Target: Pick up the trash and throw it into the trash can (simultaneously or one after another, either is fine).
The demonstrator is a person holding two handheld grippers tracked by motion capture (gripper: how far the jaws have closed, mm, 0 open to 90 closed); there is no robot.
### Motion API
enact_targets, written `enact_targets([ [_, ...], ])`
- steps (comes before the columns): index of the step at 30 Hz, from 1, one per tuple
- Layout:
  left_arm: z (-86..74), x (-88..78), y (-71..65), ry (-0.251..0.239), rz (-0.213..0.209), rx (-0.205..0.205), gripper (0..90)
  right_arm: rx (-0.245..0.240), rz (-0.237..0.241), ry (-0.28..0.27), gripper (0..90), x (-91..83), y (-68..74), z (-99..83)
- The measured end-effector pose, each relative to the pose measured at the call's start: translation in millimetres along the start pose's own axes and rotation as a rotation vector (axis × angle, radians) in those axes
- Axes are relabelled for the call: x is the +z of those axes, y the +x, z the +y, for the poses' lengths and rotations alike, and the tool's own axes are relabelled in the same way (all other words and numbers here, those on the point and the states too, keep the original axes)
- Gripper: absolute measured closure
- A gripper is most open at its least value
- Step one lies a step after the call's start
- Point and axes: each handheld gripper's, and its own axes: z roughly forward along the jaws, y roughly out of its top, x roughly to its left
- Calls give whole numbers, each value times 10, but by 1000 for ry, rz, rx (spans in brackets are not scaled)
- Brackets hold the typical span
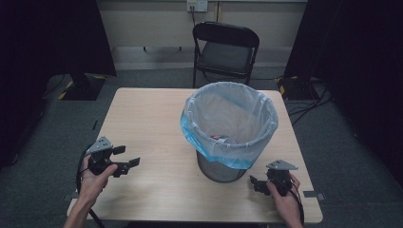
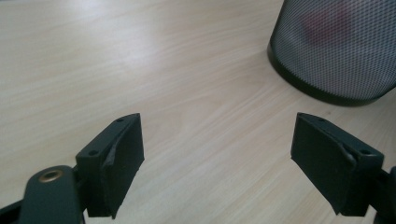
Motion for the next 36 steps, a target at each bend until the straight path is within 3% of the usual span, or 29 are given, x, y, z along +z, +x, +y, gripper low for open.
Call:
enact_targets([
  [5, -154, 79, 51, 49, -2, -40, 171, 0, 0, 0, 98, 0, 0, 0],
  [11, -303, 154, 77, 96, 16, -51, 175, 0, 0, 0, 98, 0, 0, 0],
  [17, -420, 269, 12, 156, 35, -19, 174, 0, 0, 0, 98, 0, 0, 0],
  [22, -471, 384, -97, 212, 57, 52, 174, 0, 0, 0, 98, 0, 0, 0],
  [25, -497, 455, -150, 218, 64, 66, 173, 0, 0, 0, 98, 0, 0, 0],
  [26, -493, 471, -159, 224, 74, 98, 154, 0, 0, 0, 98, 0, 0, 0],
  [31, -528, 530, -202, 173, 109, 89, 125, 0, 0, 0, 98, 0, 0, 0],
  [36, -531, 535, -202, 172, 109, 92, 113, 0, -1, 0, 98, 0, 0, 0],
])
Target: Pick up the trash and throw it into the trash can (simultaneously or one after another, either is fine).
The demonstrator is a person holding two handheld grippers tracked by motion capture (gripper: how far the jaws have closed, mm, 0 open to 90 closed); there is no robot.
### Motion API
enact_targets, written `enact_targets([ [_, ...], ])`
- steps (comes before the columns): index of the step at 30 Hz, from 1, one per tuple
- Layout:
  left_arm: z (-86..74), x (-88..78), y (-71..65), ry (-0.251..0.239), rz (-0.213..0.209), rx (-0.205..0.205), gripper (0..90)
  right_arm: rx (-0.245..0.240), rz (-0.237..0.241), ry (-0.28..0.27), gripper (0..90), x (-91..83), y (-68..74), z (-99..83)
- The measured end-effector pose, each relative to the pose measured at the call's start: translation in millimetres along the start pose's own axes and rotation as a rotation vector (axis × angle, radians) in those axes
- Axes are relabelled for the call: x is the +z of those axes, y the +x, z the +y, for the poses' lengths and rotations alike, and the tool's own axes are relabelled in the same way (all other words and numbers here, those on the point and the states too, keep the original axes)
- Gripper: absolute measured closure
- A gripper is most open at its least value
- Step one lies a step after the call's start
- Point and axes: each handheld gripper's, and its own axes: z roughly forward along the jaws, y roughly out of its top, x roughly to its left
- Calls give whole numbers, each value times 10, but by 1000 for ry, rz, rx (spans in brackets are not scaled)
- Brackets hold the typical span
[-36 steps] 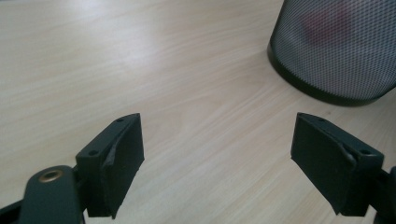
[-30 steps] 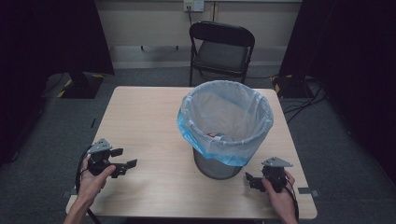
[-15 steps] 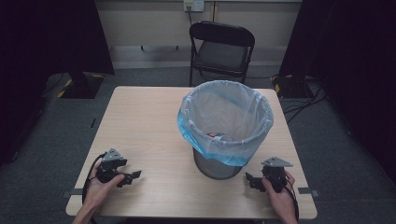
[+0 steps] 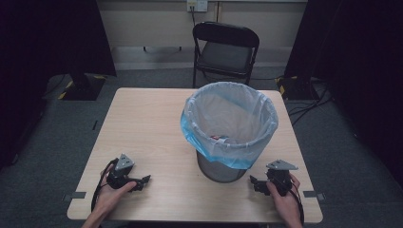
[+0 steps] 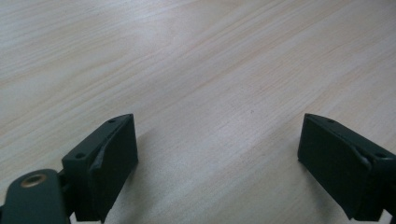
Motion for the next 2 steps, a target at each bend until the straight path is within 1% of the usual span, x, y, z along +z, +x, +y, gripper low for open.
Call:
enact_targets([
  [2, 1, 1, 1, 0, 0, 1, 112, 0, 0, 0, 98, 0, 0, 0],
])
